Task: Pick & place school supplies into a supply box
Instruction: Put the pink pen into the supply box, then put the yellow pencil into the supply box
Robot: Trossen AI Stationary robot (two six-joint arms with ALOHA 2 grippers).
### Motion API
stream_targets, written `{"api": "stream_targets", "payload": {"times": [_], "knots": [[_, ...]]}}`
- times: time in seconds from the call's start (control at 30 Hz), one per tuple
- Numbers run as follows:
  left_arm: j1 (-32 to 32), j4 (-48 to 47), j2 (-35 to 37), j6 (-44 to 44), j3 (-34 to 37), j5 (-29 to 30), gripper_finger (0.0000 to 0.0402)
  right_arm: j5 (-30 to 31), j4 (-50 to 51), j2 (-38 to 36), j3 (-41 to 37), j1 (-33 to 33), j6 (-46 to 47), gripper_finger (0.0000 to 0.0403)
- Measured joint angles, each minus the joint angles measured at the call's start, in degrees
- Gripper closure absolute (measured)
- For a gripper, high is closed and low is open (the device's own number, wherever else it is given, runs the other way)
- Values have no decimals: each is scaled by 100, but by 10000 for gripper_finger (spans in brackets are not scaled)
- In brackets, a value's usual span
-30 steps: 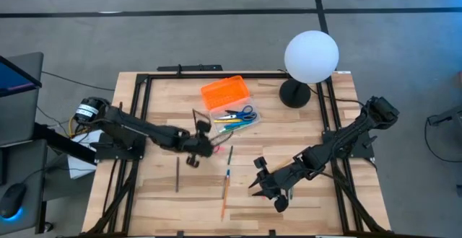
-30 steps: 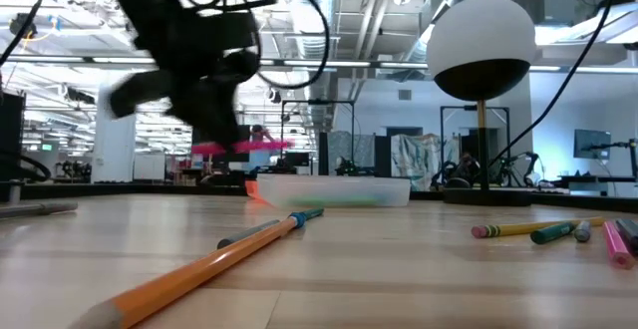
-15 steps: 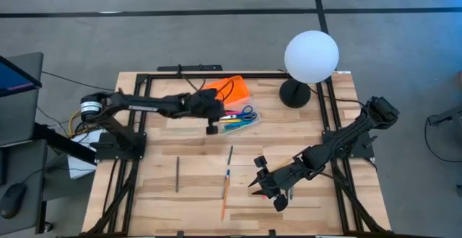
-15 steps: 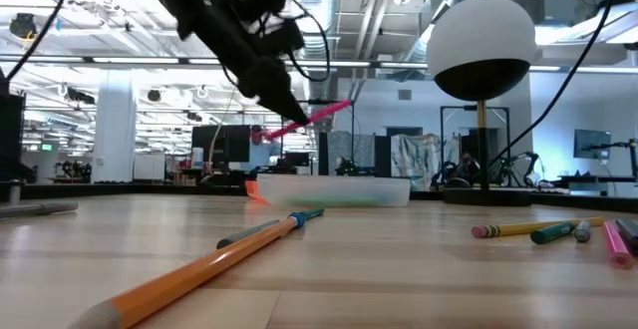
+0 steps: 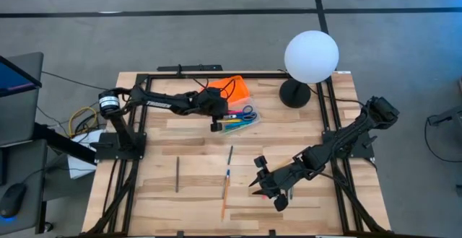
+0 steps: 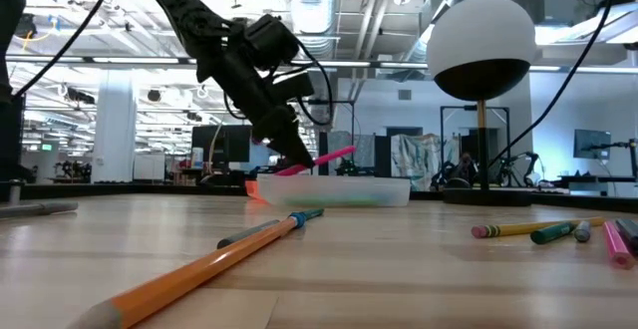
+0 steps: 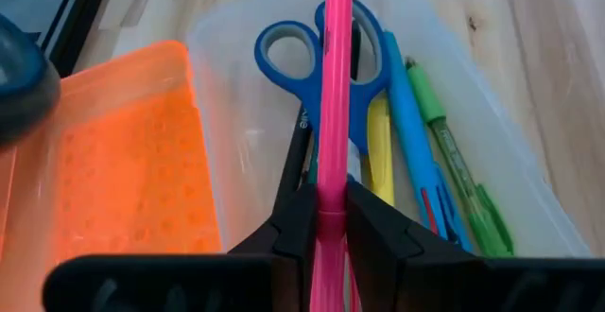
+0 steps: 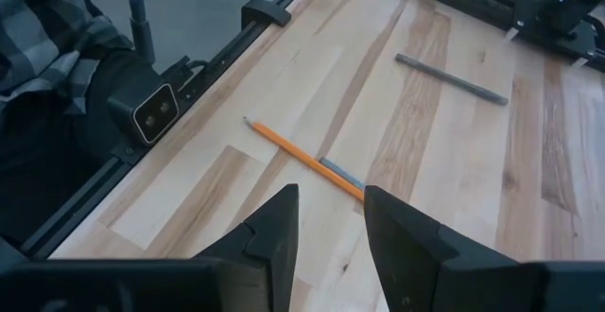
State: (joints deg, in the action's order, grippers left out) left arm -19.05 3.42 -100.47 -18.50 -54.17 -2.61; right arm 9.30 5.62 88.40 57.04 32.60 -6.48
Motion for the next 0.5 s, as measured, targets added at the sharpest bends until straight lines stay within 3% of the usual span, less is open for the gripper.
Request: {"api": "stream_targets", "payload": {"times": [0.23,0.5], "knots": [[2,65,0,-221,0,13,348,0,-1,0,0,0,2,287],[2,238,0,-297,0,193,282,-2,99,2,-2,-56,0,287]]}}
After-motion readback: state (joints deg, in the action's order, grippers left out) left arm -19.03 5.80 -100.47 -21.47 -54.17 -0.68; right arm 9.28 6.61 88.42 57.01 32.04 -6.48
